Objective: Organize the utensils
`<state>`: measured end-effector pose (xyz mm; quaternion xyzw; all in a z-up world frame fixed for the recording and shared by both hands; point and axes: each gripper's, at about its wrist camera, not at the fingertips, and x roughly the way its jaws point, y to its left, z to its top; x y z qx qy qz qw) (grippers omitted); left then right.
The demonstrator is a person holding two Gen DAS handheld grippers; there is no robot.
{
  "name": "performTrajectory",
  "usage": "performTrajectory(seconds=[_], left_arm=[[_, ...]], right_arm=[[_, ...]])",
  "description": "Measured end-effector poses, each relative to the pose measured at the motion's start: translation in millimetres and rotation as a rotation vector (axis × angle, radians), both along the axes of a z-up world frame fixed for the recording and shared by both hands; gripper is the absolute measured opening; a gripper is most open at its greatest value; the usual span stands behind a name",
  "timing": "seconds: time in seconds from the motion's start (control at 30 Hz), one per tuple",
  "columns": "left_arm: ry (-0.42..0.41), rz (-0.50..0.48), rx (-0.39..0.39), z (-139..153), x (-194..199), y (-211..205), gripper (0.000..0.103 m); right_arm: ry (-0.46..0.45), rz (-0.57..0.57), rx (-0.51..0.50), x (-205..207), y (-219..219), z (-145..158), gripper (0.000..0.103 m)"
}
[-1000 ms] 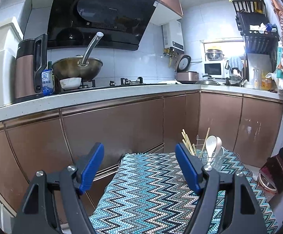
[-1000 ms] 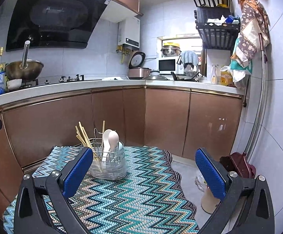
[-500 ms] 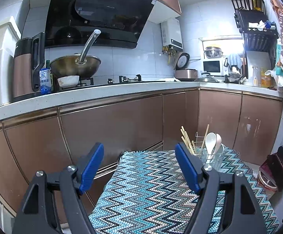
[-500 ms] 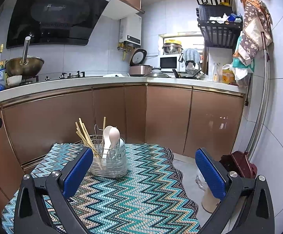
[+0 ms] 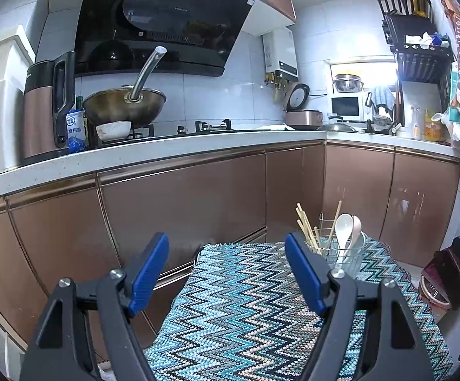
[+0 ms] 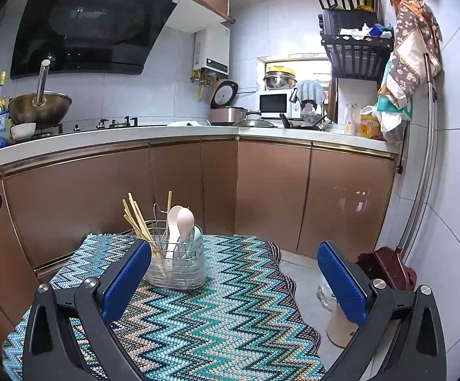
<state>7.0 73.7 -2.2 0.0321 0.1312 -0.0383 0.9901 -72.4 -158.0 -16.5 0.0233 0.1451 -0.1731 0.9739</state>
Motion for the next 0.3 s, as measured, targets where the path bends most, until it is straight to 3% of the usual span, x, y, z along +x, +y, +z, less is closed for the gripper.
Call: performTrajectory(seconds=[0.3], left_arm=[[0.004, -0.002, 0.002, 0.9, -0.7, 1.1, 0.074]], right_arm=[[-0.003, -0.003, -0.001, -1.4, 0.3, 0.0, 0.103]])
